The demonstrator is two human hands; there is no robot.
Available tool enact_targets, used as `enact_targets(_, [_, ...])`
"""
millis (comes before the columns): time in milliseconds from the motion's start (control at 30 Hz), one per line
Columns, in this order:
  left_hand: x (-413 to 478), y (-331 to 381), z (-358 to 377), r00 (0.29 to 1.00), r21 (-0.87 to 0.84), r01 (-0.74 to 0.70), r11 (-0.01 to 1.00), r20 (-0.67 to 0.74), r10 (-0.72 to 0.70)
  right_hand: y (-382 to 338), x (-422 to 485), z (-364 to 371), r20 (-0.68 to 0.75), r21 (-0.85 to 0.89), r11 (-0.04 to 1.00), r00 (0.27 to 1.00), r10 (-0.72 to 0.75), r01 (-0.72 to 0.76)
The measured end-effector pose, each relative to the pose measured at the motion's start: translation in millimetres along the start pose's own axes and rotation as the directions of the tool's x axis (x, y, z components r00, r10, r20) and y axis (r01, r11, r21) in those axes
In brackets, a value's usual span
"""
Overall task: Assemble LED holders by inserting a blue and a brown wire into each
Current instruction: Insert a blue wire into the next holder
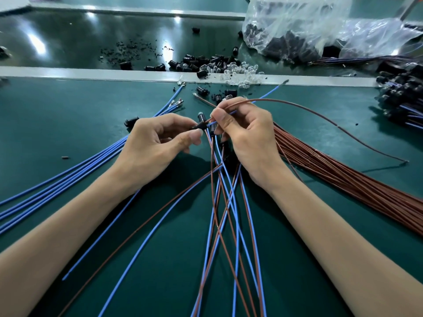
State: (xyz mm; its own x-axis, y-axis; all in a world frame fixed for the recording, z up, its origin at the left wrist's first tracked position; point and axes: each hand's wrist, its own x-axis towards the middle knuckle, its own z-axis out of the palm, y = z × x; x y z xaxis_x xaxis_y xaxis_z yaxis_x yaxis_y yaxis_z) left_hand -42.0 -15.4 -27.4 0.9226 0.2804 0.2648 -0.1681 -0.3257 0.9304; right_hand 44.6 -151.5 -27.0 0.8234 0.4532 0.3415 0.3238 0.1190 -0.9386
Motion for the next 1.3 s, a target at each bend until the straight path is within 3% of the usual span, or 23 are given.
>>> enact_targets(667, [-4.6,6.6,0.9,0.999,0.101,0.033,0.994,0.026,-0.036,-3.5,-2.4,-3.0,0.086,-0.214,0.977,0.995,0.047,-0.027])
enact_targets(900, [-2.9,5.1,1.8,1.000,0.070,-0.010,0.997,-0.006,0.011,-2.9,-2.3,-1.6,0.017,-0.099,0.994,0.999,0.039,-0.037])
enact_targets(1133, [-3.9,4.0,0.0,0.999,0.097,-0.039,0.995,0.005,0.039,-1.5,-2.3,-3.6,0.094,-0.085,0.995,0.994,0.050,-0.042])
enact_targets(1300, [-2.1,3.4,-0.1,0.999,0.057,0.006,0.998,-0.035,-0.004,-3.3,-0.2,-2.8,0.048,0.215,0.966,0.990,0.135,-0.142])
